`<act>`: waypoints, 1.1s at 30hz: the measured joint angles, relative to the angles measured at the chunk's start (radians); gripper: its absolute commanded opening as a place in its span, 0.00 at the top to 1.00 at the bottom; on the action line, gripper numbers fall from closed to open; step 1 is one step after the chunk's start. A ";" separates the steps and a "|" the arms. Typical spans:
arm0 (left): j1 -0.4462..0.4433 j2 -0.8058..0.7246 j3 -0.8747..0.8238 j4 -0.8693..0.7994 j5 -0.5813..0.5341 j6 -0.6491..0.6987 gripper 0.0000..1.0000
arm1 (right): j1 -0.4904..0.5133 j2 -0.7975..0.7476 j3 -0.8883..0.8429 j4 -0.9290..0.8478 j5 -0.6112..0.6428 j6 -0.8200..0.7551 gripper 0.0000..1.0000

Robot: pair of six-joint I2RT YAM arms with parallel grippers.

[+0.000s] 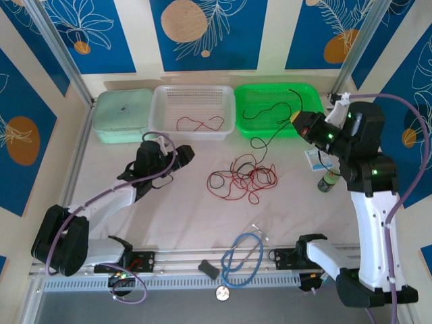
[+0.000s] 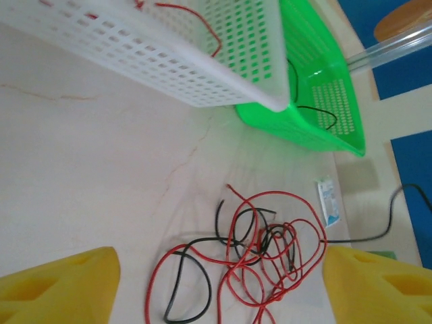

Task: Untangle the cables
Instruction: Untie the cable from multiple cables.

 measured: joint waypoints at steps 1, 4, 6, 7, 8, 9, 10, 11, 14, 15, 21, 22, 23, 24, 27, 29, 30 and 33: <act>-0.010 -0.005 0.007 0.001 0.009 0.033 0.17 | 0.000 0.017 0.017 0.000 -0.005 0.000 1.00; -0.069 -0.007 0.038 -0.007 0.031 0.150 0.15 | 0.000 0.046 0.068 0.005 -0.011 0.001 1.00; -0.130 -0.006 0.065 -0.024 0.043 0.235 0.14 | -0.001 0.051 0.094 0.014 -0.011 0.001 1.00; -0.166 -0.003 0.080 -0.034 0.048 0.280 0.14 | -0.001 0.051 0.106 0.021 -0.011 0.005 1.00; -0.198 0.002 0.093 -0.042 0.051 0.317 0.14 | -0.001 0.051 0.114 0.027 -0.011 0.006 1.00; -0.236 0.013 0.109 -0.051 0.057 0.357 0.13 | -0.001 0.050 0.122 0.034 -0.011 0.013 1.00; -0.273 0.028 0.124 -0.058 0.057 0.393 0.12 | -0.001 0.050 0.126 0.042 -0.011 0.020 1.00; -0.299 0.043 0.135 -0.063 0.057 0.418 0.12 | -0.001 0.050 0.128 0.048 -0.011 0.025 1.00; -0.376 0.113 0.168 -0.072 0.052 0.473 0.08 | -0.001 0.057 0.132 0.058 -0.011 0.043 1.00; -0.397 0.142 0.177 -0.071 0.048 0.483 0.07 | -0.001 0.063 0.134 0.064 -0.011 0.049 1.00; -0.484 0.296 0.248 -0.058 0.006 0.488 0.03 | 0.006 0.078 0.135 0.078 -0.011 0.074 1.00; -0.494 0.319 0.264 -0.051 -0.004 0.486 0.03 | 0.009 0.077 0.135 0.079 -0.011 0.077 1.00; -0.503 0.338 0.278 -0.047 -0.013 0.484 0.03 | 0.012 0.076 0.135 0.079 -0.011 0.079 1.00; -0.512 0.361 0.298 -0.043 -0.025 0.480 0.03 | 0.015 0.076 0.135 0.079 -0.011 0.081 1.00; -0.528 0.432 0.359 -0.037 -0.067 0.462 0.03 | 0.024 0.076 0.134 0.089 -0.011 0.082 1.00; -0.532 0.481 0.405 -0.046 -0.101 0.454 0.04 | 0.029 0.075 0.134 0.095 -0.011 0.085 1.00; -0.532 0.508 0.434 -0.056 -0.120 0.452 0.06 | 0.032 0.075 0.134 0.097 -0.011 0.085 1.00; -0.532 0.579 0.522 -0.105 -0.175 0.448 0.12 | 0.036 0.073 0.133 0.101 -0.010 0.085 1.00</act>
